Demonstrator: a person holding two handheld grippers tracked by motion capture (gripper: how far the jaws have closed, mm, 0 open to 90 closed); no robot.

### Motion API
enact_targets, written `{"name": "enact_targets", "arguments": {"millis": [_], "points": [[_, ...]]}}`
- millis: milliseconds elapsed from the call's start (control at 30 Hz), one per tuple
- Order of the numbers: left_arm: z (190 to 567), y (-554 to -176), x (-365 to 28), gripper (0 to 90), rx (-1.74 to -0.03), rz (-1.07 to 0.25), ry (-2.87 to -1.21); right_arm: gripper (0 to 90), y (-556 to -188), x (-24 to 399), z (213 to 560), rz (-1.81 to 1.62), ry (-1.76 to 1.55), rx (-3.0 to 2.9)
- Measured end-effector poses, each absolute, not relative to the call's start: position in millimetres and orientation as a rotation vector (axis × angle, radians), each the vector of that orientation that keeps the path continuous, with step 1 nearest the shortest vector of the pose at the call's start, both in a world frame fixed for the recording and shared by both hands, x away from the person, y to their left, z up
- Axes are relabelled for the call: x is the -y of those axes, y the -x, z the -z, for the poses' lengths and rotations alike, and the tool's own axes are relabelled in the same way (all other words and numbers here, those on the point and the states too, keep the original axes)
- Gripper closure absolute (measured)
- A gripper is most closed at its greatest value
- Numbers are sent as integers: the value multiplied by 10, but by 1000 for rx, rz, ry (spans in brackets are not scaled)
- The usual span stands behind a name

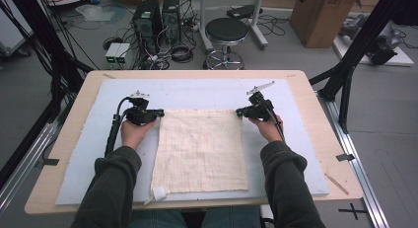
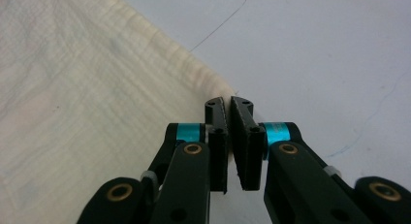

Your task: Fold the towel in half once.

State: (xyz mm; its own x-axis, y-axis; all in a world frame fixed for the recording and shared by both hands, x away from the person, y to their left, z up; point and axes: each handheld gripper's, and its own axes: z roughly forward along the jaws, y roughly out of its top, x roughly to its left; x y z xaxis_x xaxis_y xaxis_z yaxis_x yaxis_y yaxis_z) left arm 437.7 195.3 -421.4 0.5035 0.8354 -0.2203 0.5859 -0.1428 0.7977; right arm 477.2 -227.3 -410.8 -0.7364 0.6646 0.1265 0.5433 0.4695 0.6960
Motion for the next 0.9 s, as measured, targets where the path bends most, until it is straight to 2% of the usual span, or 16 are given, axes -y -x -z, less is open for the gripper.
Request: {"name": "enact_targets", "arguments": {"millis": [433, 900], "points": [[3948, -4402, -2012, 878, -1151, -384, -1775, 854, -4787, 2296, 3802, -1212, -1014, -2479], [3936, -4234, -2059, 877, -1094, -377, -1807, 854, -4705, 2271, 3844, -1214, -985, -2538]]}}
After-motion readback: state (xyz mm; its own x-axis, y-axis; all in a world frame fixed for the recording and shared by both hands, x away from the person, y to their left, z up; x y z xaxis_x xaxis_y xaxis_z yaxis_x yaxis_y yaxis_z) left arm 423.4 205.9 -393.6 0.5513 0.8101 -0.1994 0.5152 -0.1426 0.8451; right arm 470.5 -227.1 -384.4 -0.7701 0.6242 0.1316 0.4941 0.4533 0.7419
